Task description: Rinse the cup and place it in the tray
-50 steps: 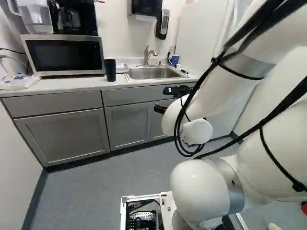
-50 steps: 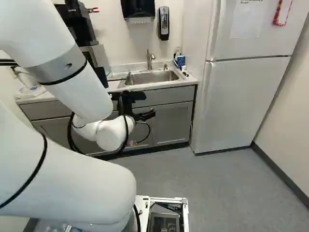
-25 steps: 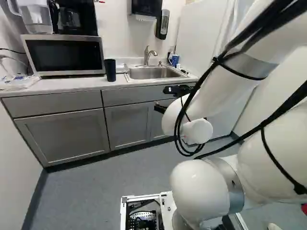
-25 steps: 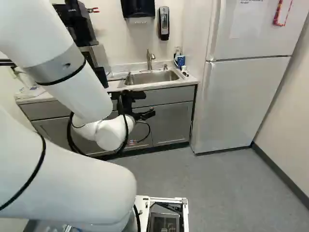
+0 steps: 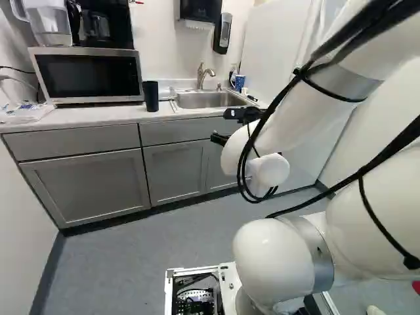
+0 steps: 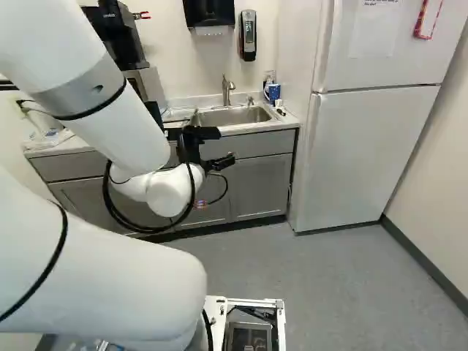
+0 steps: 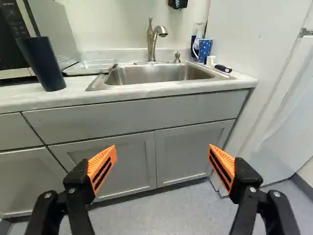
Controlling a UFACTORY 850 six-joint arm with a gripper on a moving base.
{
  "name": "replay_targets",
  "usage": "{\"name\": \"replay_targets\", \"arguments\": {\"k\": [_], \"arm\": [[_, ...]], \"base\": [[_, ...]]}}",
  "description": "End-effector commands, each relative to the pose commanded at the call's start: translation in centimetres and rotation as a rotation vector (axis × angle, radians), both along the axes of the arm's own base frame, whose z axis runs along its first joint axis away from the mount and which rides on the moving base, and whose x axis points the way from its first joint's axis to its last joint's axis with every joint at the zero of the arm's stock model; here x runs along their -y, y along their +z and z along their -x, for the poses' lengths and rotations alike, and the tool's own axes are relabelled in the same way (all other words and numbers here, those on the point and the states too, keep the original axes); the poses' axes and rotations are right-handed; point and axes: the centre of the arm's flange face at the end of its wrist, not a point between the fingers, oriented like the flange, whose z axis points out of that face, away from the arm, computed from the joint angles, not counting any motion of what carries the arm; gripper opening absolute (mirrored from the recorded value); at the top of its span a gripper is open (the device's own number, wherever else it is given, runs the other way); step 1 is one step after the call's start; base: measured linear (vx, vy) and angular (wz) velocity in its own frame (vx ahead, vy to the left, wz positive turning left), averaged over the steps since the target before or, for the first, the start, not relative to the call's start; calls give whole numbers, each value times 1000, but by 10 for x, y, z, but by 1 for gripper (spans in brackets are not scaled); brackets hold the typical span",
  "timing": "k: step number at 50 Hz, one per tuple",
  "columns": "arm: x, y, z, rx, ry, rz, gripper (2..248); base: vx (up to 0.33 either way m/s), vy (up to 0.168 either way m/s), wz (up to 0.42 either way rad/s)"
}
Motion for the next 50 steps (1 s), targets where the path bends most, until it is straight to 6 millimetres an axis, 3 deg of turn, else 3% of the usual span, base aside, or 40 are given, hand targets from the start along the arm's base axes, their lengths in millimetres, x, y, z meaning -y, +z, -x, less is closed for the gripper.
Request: {"name": "replay_targets", "arguments": {"k": [50], "arm": [[0, 53, -51, 114, 0, 0, 247]], "base": [[0, 0, 0]]}}
